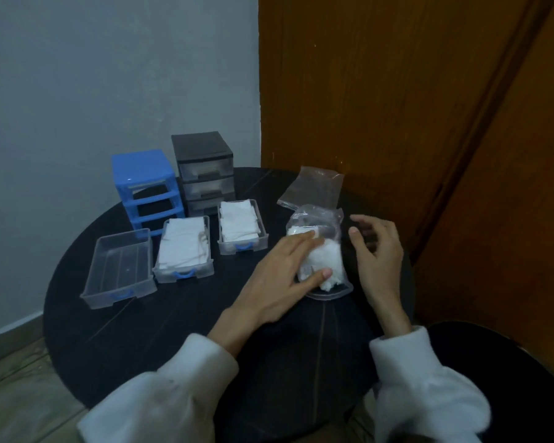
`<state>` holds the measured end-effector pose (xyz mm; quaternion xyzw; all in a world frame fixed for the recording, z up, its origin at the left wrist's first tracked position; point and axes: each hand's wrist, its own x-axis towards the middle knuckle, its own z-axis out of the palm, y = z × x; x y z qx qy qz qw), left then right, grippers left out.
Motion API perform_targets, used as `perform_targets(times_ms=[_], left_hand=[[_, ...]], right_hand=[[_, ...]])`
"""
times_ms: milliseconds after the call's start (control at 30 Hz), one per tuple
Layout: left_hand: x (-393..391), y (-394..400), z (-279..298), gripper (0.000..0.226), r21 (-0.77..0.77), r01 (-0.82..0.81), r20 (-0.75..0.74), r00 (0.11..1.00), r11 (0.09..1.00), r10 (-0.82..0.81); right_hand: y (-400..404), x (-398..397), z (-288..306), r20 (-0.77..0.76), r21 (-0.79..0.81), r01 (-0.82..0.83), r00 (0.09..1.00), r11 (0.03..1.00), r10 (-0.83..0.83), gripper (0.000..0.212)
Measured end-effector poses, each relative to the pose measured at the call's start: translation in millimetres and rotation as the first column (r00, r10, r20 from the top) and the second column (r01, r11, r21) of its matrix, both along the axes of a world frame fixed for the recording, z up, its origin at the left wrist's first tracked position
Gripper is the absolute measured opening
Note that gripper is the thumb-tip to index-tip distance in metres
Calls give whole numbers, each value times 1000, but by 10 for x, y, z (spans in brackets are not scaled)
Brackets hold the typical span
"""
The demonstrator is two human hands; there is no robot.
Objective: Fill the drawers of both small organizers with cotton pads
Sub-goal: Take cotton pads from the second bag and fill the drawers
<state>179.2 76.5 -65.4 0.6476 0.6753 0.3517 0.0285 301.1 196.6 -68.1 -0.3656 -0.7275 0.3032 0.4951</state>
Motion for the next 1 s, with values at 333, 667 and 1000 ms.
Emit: perform_targets(times_ms=[333, 667, 1000], left_hand=[[111, 463, 169, 42, -91, -121, -142, 984, 988, 108], [189, 582, 44, 40, -91, -319, -66, 947, 943, 314], [59, 587, -15, 42, -86, -197, 145, 967, 977, 208]], right_hand=[[-88, 288, -90, 58, 160, -144, 989, 977, 137, 20], [-186, 234, -168, 225, 296, 126, 954, 947, -197, 17], [-126, 192, -258, 372, 293, 141, 894, 946, -249, 25]])
